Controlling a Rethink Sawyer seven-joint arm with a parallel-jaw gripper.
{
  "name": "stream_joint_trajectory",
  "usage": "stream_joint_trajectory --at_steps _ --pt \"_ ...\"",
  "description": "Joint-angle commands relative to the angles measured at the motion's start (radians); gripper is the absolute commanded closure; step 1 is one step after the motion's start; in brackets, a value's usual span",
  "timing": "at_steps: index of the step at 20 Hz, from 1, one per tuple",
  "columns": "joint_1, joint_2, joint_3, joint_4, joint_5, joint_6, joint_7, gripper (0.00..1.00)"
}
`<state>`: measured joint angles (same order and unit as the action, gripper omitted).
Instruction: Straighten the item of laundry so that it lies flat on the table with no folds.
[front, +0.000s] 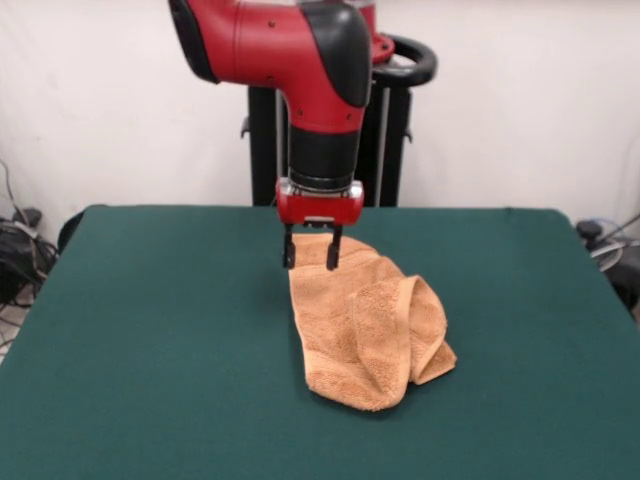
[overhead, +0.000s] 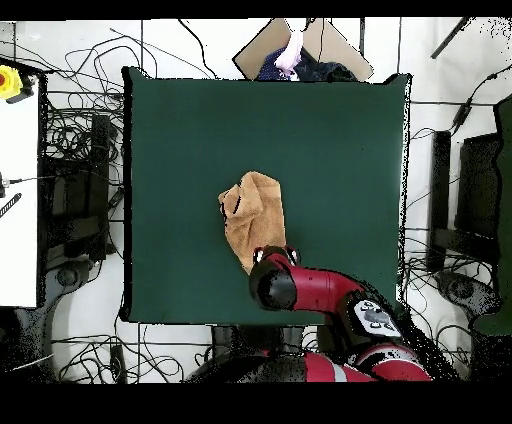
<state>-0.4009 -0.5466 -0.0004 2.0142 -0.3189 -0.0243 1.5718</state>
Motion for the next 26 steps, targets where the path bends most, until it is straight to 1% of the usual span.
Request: stream_joint_trajectory --at_steps 1,5,8,12,16,20,26 --pt "0.001 -0.004 0.049 -0.017 -0.03 -0.002 0.12 0.0" --pt "0.002 -0.01 0.029 0.0 -0.038 -0.014 0.123 0.0" --pt "0.001 0.01 0.019 -0.002 -0.04 -0.017 0.123 0.0" --pt "-0.005 0.041 0.005 -0.003 -0.061 -0.054 0.124 0.0" --pt "-0.031 0.04 -0.008 0.024 -0.103 -0.083 0.124 0.0" --pt "-0.051 0.067 -0.039 0.027 -0.151 -0.143 0.127 0.0" --pt "-0.094 0.149 -0.074 0.007 -0.215 -0.221 0.128 0.0"
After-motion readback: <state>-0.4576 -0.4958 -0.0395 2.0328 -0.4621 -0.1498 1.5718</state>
